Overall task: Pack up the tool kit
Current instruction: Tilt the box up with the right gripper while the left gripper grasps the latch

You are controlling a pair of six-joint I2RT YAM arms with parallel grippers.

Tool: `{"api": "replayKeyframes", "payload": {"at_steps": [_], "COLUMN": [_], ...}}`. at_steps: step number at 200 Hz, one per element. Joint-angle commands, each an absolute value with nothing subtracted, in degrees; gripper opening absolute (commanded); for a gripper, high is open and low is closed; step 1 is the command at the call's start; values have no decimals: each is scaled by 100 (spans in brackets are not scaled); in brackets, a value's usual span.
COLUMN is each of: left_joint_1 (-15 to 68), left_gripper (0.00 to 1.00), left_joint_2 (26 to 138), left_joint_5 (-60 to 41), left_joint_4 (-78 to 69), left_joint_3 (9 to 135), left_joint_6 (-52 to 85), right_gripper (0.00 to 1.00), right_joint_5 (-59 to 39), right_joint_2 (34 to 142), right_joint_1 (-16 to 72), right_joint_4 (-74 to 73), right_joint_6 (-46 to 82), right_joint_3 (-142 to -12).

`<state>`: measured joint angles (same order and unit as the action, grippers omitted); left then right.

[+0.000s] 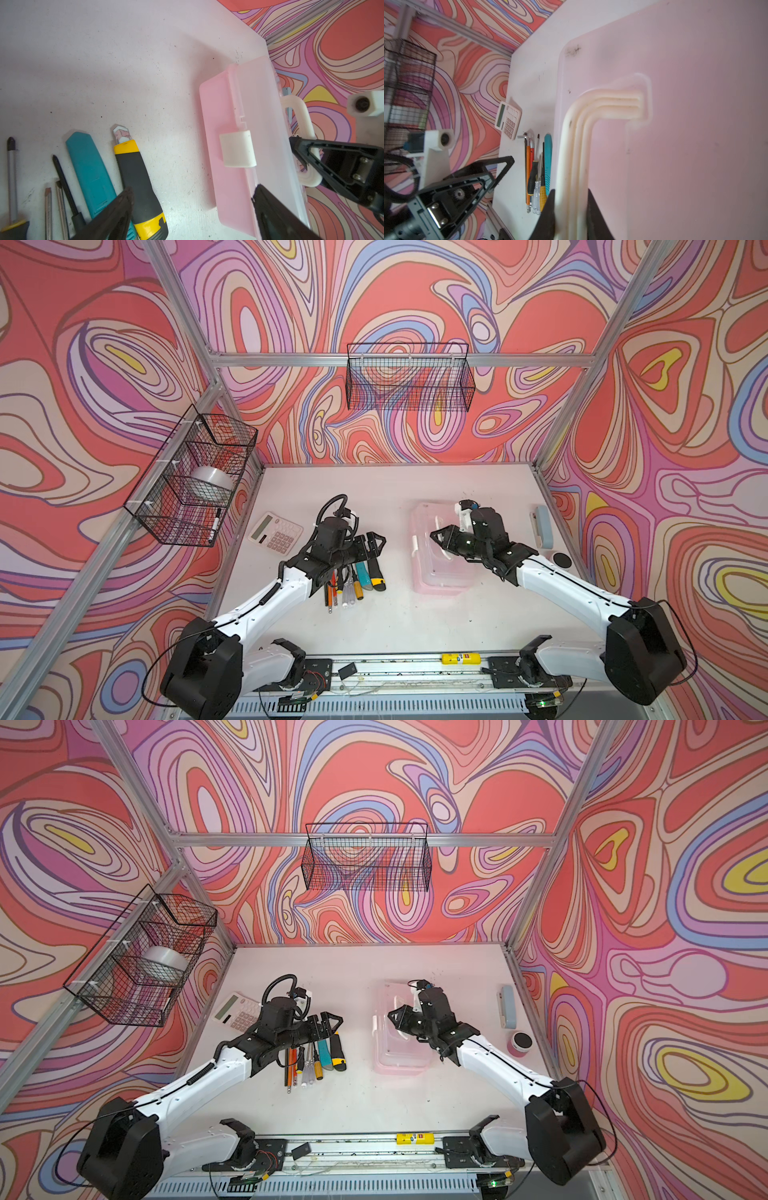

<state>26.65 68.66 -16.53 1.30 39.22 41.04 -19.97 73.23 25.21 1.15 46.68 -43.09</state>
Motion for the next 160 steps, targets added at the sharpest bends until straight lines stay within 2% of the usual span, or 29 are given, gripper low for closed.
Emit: {"api": "replayKeyframes", "payload": {"at_steps": [1, 33, 68, 109, 160], "left_joint_1": [2691, 2703, 2803, 2909, 2975], "left_gripper": [89, 87, 86, 85, 85], "left_joint_2": [6760, 6754, 6773, 6706, 6656], "left_joint_5": [-1712, -1945, -2021, -2012, -2035], "left_joint_4": [-82, -437, -592, -812, -1107], "left_joint_3": [3815, 3727, 3722, 3591, 3386], "left_joint_6": [4301, 4533, 4614, 4743, 4900], "right_gripper": [0, 0, 0, 0, 0], "right_joint_5": [-3371, -4231, -5014, -5182, -5295], "right_joint_2": [7189, 7426, 8052, 9404, 9618], "right_joint_1": [2291, 2083, 1740, 1606, 1556], "right_joint_4": [-1338, -2294, -4922, -8493, -8532], "right_joint_6": [5128, 5611, 7290, 9486, 9596], "right_joint_3": [-4186, -3938, -3421, -3226, -3366]}}
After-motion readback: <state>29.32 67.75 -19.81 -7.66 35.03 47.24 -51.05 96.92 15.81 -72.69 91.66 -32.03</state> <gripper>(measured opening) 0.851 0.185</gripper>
